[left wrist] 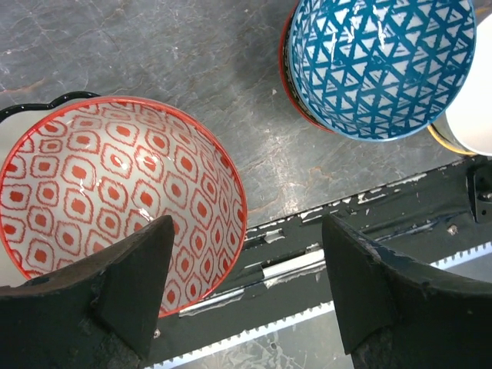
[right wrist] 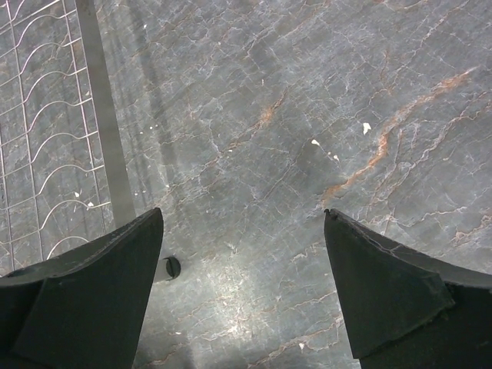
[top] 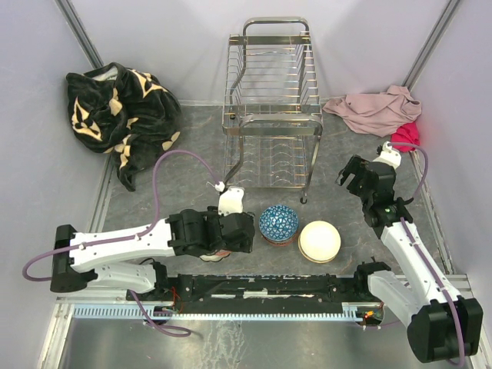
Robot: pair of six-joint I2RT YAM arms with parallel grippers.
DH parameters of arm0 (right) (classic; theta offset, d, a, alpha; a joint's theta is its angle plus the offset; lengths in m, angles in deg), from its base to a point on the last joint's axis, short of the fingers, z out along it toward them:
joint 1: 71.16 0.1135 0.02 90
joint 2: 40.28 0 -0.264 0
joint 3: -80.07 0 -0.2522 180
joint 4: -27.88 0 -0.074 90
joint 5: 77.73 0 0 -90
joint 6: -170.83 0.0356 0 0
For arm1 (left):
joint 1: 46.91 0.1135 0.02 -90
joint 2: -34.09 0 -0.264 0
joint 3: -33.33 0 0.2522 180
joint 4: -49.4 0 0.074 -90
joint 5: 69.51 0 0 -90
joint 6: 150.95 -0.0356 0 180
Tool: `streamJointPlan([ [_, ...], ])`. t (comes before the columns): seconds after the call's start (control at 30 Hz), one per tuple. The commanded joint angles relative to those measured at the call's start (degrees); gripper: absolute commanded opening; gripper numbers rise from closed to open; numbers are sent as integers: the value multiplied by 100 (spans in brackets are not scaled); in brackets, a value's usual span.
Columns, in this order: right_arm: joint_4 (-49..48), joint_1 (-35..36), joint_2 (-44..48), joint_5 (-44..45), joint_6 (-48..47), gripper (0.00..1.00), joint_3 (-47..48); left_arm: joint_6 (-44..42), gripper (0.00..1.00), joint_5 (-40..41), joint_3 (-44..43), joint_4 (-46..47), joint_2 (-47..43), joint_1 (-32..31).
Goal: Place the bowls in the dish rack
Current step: Pick up the bowl from the center of the board.
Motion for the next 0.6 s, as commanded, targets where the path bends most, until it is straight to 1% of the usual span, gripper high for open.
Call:
streamJointPlan([
  [0.0, -142, -40, 131, -55, 38, 93, 281, 400, 80, 425, -306, -83, 144, -46],
  [0.1, -138, -49, 133, -64, 38, 92, 286, 384, 73, 425, -322, -66, 375, -47],
  [0.27, -120, -74, 149, -73, 44, 92, 290, 357, 68, 425, -332, -43, 599, -53],
  [0.43, -94, -93, 176, -47, 55, 92, 285, 350, 58, 425, -323, -42, 650, -55],
  [0.47, -89, -103, 176, -46, 55, 92, 281, 342, 54, 425, -323, -31, 667, -51],
  [0.57, -88, -116, 161, -59, 55, 91, 282, 290, 37, 425, -359, 0, 727, -50],
])
